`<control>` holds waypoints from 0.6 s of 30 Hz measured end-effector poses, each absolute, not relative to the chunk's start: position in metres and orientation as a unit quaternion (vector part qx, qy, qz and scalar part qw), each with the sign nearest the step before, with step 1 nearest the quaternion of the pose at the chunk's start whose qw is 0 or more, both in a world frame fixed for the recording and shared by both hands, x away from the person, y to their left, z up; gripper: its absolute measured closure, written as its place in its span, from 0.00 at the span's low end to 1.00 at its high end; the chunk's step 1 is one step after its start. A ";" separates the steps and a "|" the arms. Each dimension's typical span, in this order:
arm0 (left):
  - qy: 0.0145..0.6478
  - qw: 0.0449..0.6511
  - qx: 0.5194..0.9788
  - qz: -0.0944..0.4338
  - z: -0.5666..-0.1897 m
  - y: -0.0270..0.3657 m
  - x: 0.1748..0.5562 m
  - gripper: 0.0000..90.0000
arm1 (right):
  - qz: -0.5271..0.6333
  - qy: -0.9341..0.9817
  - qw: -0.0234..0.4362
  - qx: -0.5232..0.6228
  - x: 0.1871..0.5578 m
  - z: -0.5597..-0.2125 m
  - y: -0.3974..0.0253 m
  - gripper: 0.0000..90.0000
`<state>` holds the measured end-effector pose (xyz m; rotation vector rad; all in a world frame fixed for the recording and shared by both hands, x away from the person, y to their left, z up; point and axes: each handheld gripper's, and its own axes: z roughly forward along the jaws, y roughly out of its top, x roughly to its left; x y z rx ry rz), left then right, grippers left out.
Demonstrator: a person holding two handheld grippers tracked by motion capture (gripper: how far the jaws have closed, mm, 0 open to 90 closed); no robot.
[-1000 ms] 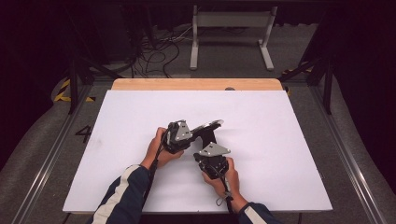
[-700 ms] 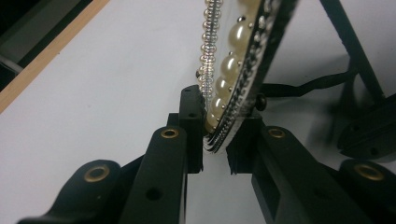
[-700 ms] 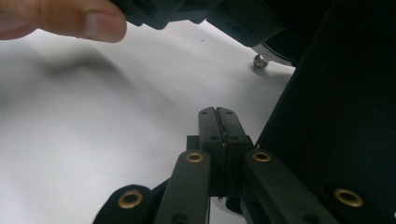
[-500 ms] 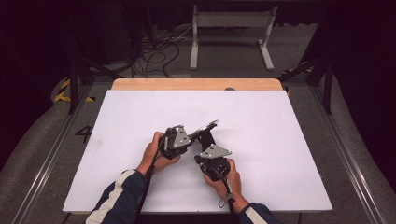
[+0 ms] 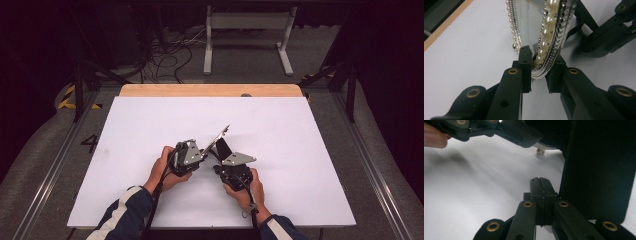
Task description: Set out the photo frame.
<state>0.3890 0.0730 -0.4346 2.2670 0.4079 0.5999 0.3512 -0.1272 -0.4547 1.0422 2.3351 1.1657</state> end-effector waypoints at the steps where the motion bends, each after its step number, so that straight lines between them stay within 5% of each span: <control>1: 0.161 0.374 0.884 0.229 -0.435 0.074 0.389 0.86 | 0.409 0.821 0.166 0.363 0.351 -0.454 -0.128 1.00; 18: 0.141 0.396 0.878 0.228 -0.437 0.075 0.385 0.83 | 0.406 0.825 0.168 0.355 0.354 -0.452 -0.141 1.00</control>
